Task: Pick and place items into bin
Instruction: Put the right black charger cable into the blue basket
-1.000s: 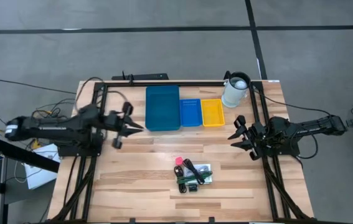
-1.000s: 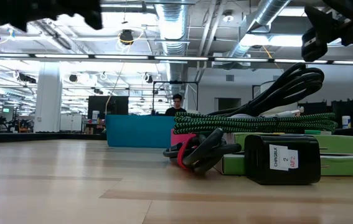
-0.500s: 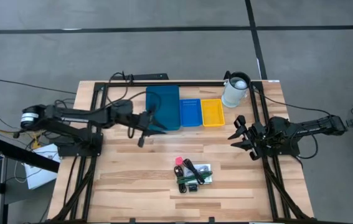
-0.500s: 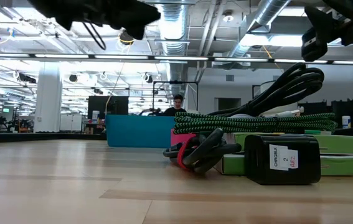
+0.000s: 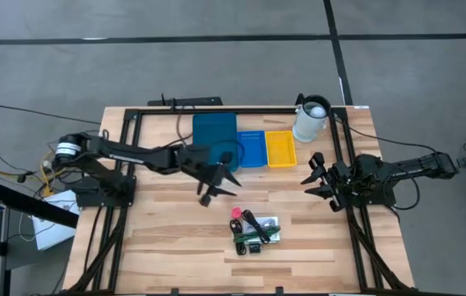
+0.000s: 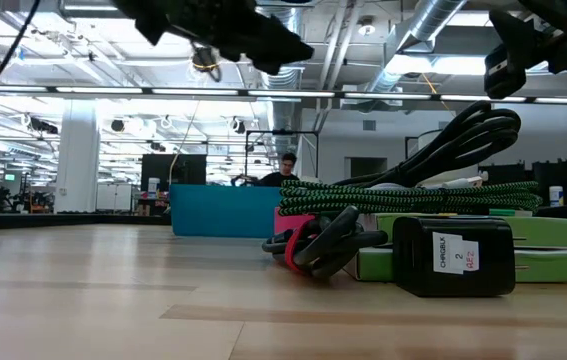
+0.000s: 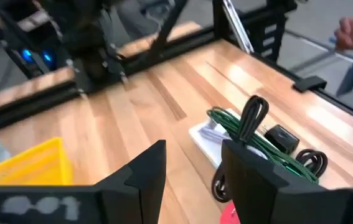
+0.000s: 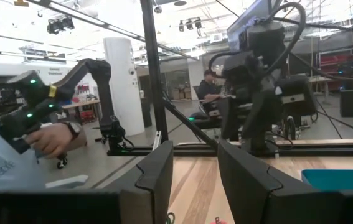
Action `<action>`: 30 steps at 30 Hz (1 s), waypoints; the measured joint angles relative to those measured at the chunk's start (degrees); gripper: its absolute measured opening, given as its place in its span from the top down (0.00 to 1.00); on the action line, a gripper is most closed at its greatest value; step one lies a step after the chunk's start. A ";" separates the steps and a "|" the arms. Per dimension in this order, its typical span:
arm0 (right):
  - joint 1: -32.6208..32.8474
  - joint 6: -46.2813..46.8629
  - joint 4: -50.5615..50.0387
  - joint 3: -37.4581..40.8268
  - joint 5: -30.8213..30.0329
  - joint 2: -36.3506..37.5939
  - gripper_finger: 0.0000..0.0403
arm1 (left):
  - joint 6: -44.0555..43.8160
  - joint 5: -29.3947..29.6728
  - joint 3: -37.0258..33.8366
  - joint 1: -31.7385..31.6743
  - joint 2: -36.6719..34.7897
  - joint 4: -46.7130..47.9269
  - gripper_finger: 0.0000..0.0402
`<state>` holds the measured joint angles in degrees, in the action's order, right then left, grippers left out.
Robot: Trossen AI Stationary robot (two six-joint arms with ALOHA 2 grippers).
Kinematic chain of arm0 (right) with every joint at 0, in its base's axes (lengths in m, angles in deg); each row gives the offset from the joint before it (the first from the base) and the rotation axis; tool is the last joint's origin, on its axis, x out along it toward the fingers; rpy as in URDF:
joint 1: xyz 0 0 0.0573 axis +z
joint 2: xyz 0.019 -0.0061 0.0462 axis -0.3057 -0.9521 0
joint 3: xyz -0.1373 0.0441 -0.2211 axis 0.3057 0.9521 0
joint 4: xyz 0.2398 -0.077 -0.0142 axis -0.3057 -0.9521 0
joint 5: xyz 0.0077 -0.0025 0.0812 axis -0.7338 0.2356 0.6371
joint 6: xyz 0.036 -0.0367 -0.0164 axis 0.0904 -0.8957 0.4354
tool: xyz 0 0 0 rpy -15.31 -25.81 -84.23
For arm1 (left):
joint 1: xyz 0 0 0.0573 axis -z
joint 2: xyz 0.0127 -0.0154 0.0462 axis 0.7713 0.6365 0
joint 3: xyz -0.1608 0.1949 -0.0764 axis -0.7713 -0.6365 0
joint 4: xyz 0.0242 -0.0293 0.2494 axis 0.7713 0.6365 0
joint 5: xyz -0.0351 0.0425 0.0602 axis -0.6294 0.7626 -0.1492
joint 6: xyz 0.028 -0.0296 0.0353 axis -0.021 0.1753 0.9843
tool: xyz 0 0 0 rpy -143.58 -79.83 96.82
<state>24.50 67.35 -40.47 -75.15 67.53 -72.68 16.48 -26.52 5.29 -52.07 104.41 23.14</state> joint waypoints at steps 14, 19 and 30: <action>0.00 -0.01 -0.02 0.00 0.02 0.00 0.70 | 10.67 3.67 11.63 6.64 6.36 17.59 0.64; 0.01 0.00 0.00 0.00 0.01 0.01 0.70 | 12.31 9.77 11.63 8.85 6.36 15.59 0.64; 0.02 -0.01 -0.02 0.00 0.01 0.01 0.70 | 9.42 13.19 11.63 10.27 6.34 9.61 0.64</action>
<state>24.52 67.34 -40.49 -75.15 67.54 -72.67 25.90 -13.33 16.91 -41.80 110.75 32.75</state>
